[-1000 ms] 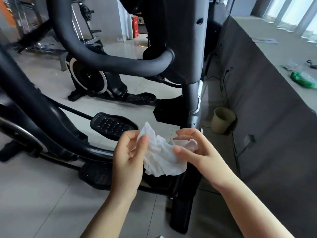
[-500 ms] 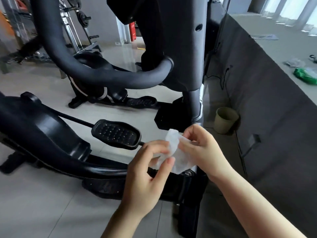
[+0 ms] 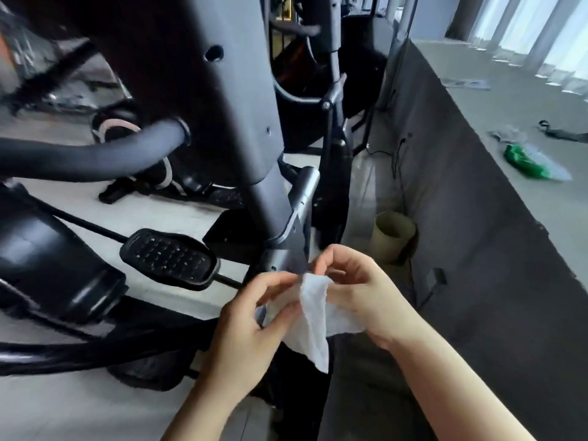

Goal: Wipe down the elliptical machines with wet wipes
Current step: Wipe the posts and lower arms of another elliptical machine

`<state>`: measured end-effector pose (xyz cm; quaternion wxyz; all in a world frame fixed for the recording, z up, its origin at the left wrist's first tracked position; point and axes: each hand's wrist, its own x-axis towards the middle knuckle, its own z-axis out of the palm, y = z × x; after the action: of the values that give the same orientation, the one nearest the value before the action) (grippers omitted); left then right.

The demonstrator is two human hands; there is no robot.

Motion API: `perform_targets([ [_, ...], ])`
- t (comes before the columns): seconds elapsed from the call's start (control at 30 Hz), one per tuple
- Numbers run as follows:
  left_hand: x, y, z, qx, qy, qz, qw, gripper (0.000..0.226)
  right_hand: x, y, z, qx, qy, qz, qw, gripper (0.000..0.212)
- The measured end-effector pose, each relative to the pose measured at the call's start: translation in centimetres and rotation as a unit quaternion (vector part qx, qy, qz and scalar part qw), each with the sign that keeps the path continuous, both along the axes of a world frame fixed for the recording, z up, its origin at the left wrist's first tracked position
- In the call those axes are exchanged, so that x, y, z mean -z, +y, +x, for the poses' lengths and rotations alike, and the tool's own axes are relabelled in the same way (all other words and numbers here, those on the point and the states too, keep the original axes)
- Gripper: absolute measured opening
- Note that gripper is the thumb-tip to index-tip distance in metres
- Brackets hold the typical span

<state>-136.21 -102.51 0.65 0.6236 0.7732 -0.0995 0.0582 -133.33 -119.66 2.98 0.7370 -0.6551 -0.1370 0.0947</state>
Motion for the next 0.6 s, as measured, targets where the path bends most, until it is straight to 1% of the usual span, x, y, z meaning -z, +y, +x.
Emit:
perform_targets([
  [0.07, 0.0, -3.7, 1.4, -0.031, 0.045, -0.003, 0.998, 0.030, 0.3, -4.0, 1.5, -0.002, -0.033, -0.024, 0.999, 0.027],
  [0.1, -0.1, -5.3, 1.9, -0.037, 0.060, 0.004, 0.998, 0.025, 0.3, -6.0, 2.0, -0.005, -0.035, -0.036, 0.999, 0.030],
  [0.17, -0.6, -7.9, 3.0, -0.014, 0.060, 0.017, 0.998, 0.016, -0.2, -9.7, 3.2, -0.015, -0.041, -0.052, 0.998, 0.029],
  [0.23, -1.3, -9.8, 3.7, -0.014, 0.058, 0.020, 0.998, 0.013, -0.9, -12.5, 4.0, -0.060, -0.071, -0.092, 0.991, 0.028],
  [0.27, -1.6, -10.6, 4.0, -0.029, 0.057, 0.017, 0.998, 0.012, -1.1, -13.6, 4.4, -0.088, -0.097, -0.131, 0.983, 0.034],
  [0.33, -1.9, -11.8, 4.8, -0.068, 0.046, 0.018, 0.996, 0.018, -1.7, -15.5, 5.4, -0.125, -0.153, -0.209, 0.958, 0.051],
  [0.37, -2.0, -12.3, 5.5, -0.085, 0.041, 0.020, 0.995, 0.022, -1.9, -16.3, 6.1, -0.134, -0.174, -0.232, 0.948, 0.052],
  [0.43, -2.3, -13.2, 6.9, -0.104, 0.030, 0.035, 0.994, 0.025, -2.2, -17.4, 7.4, -0.127, -0.198, -0.244, 0.941, 0.037],
  [0.47, -2.4, -13.6, 7.8, -0.103, 0.026, 0.044, 0.993, 0.025, -2.2, -17.8, 8.1, -0.113, -0.204, -0.244, 0.941, 0.029],
  [0.5, -2.5, -14.0, 8.6, -0.097, 0.029, 0.050, 0.994, 0.026, -2.1, -18.2, 8.9, -0.094, -0.208, -0.250, 0.941, 0.024],
  [0.6, -2.5, -15.4, 11.2, -0.064, 0.061, 0.047, 0.995, 0.020, -1.9, -19.1, 11.7, -0.041, -0.258, -0.294, 0.920, 0.026],
])
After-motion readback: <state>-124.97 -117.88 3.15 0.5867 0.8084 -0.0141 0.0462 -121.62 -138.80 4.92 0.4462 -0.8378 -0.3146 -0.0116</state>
